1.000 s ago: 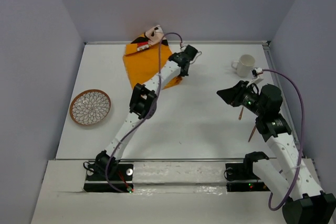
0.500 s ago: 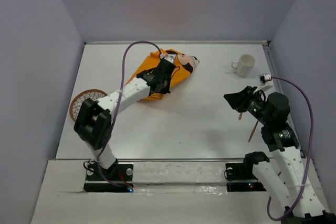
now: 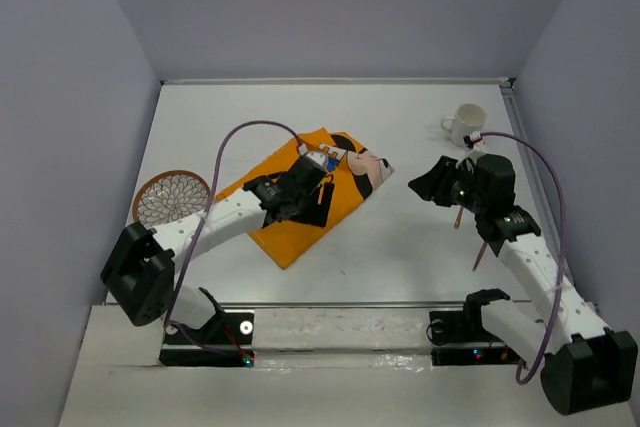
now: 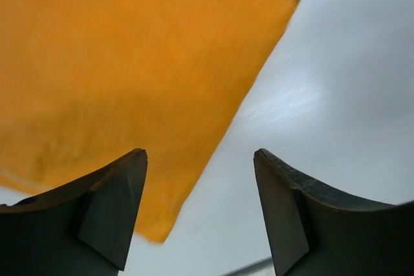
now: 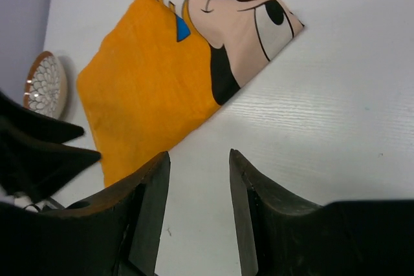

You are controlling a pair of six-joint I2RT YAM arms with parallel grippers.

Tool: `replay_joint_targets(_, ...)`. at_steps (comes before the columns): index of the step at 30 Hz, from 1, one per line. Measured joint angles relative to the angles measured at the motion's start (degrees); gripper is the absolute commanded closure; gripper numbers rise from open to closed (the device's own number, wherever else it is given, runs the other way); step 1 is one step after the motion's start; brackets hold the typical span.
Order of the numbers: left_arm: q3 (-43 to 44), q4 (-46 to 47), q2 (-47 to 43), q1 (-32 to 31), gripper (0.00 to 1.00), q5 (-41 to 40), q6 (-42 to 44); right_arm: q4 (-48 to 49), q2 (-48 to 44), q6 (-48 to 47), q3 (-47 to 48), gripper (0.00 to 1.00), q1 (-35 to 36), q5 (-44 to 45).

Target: Set the dinner table for one person

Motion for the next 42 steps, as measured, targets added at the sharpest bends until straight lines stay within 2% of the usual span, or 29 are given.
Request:
replay_joint_targets(1,4.11,1.31,0.31,0.44,0.25,-0.46,0.07,1.11,3.1,0.0,0.26,0.57,0.09,0.35)
replay_joint_targets(4,16.24,5.25,4.13,1.77,0.25,-1.77,0.37,3.65,10.54,0.2,0.35,0.62,0.42,1.68)
replay_joint_targets(6,27.1,7.91,9.68,2.64,0.24,-3.08,0.7,4.63,13.42,0.22,0.35,0.66,0.46,2.78)
replay_joint_targets(11,49.83,11.21,33.11,5.49,0.22,-5.05,1.11,7.56,16.61,0.61,0.35,0.65,0.5,5.86)
replay_joint_targets(15,63.45,5.92,50.8,7.52,0.21,-6.32,1.07,10.34,20.28,0.7,1.16,0.62,0.5,7.69)
replay_joint_targets(18,71.84,0.63,61.07,8.46,0.25,-7.19,1.11,11.34,25.77,0.57,3.87,0.58,0.5,8.57)
replay_joint_targets(20,74.29,-2.16,64.11,8.96,0.27,-7.65,1.14,11.43,28.63,0.37,5.46,0.58,0.55,9.35)
replay_joint_targets(23,76.41,-4.37,65.07,9.18,0.33,-9.16,1.66,12.33,32.39,0.17,7.74,0.56,0.55,10.08)
replay_joint_targets(26,74.42,-3.34,63.6,9.16,0.52,-9.73,2.14,13.18,34.12,0.11,8.44,0.51,0.55,10.23)
replay_joint_targets(27,72.35,-2.54,62.64,9.11,0.64,-9.92,2.23,13.29,34.95,-0.02,8.92,0.51,0.55,10.23)
replay_joint_targets(29,69.22,-2.29,61.31,9.05,0.78,-10.19,2.32,13.66,36.63,-0.07,9.77,0.49,0.55,10.19)
replay_joint_targets(30,68.06,-1.75,60.96,8.98,0.93,-10.4,2.56,13.79,38.16,-0.04,10.69,0.48,0.57,10.14)
replay_joint_targets(31,65.79,-0.46,60.13,8.94,0.98,-10.97,2.54,13.92,39.43,-0.07,11.56,0.46,0.57,10.14)
replay_joint_targets(36,57.18,3.43,55.08,8.96,1.0,-10.49,2.4,14.43,48.24,-0.76,17.55,0.38,0.76,9.14)
replay_joint_targets(42,48.94,7.69,48.52,8.96,1.0,-8.81,2.12,14.97,55.8,-1.51,23.5,0.37,2.97,8.07)
